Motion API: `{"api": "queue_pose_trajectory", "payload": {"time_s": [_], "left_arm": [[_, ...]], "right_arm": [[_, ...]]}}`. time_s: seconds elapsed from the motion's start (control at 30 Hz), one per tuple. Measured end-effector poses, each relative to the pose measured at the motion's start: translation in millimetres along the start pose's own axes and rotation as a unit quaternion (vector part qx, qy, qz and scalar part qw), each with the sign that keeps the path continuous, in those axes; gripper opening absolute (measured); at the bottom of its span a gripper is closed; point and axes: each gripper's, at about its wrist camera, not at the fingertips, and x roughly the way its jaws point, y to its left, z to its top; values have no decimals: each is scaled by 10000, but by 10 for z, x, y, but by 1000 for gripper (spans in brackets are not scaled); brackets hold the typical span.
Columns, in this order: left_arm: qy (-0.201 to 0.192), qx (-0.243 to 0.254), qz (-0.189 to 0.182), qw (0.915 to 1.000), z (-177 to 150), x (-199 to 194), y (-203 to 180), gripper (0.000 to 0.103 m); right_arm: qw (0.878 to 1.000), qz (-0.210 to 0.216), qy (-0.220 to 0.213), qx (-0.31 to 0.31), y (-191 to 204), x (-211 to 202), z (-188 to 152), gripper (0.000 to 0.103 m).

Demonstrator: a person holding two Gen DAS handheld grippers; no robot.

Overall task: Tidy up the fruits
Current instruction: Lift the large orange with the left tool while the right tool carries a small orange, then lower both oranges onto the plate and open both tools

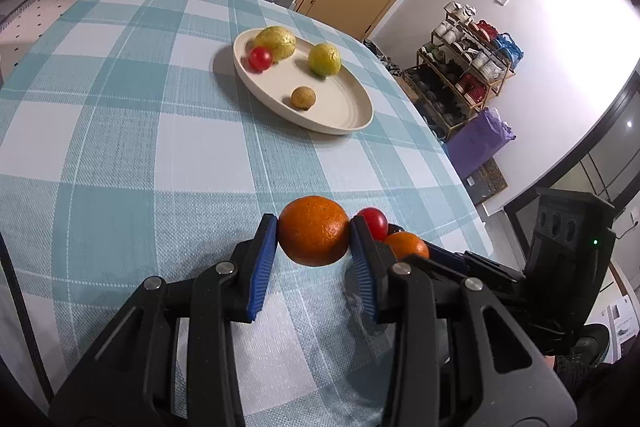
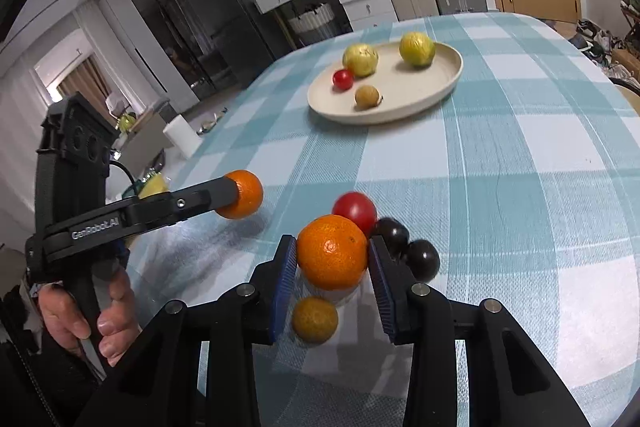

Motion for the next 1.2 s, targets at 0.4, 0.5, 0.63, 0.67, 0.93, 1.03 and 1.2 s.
{"api": "queue_pose_trajectory", "payload": {"time_s": [0.4, 0.5, 0.63, 0.67, 0.93, 1.03, 1.2], "left_arm": [[-115, 145, 98, 9998, 391, 62, -95, 34], [-157, 191, 119, 9996, 555, 130, -135, 34], [-191, 244, 137, 9994, 795, 257, -169, 34], [-192, 260, 136, 9994, 859, 297, -179, 34], [-183, 388, 76, 9991, 1408, 630, -298, 34], [-175, 441, 78, 9988, 1641, 765, -323, 34], [-89, 573, 146, 9982, 2017, 1049, -331, 34]], "right_arm": [[9974, 502, -512, 6, -66, -133, 286, 37], [9966, 563, -598, 40, -154, -118, 462, 37], [9960, 567, -688, 56, -282, -72, 708, 37], [9959, 561, -710, 60, -316, -58, 770, 37], [9959, 567, -687, 180, -582, 207, 1257, 37], [9959, 590, -647, 212, -641, 332, 1404, 37], [9964, 601, -521, 294, -736, 586, 1634, 37]]}}
